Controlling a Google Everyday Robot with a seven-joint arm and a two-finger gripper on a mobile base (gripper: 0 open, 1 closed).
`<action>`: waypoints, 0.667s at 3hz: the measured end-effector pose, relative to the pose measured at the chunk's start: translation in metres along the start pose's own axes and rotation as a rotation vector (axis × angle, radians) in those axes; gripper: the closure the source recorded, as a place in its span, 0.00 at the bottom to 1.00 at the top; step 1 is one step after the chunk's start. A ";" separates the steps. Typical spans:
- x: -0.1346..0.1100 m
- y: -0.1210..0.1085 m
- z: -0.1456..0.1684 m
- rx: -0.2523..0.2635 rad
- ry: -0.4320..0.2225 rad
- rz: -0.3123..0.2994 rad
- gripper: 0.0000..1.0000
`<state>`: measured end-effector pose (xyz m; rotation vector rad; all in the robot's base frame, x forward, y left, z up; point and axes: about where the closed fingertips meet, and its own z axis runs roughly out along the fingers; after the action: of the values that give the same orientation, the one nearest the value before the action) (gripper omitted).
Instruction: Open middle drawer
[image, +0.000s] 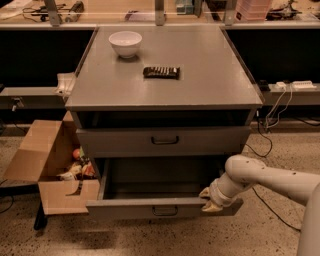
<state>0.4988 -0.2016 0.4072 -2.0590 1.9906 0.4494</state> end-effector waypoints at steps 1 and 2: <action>0.000 0.000 0.000 0.000 0.000 0.000 0.57; 0.000 0.000 0.000 0.000 0.000 0.000 0.28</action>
Offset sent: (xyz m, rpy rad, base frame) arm 0.0000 -0.0001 0.0000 0.0000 0.0000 0.0000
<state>0.4987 -0.2017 0.4071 -2.0591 1.9906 0.4496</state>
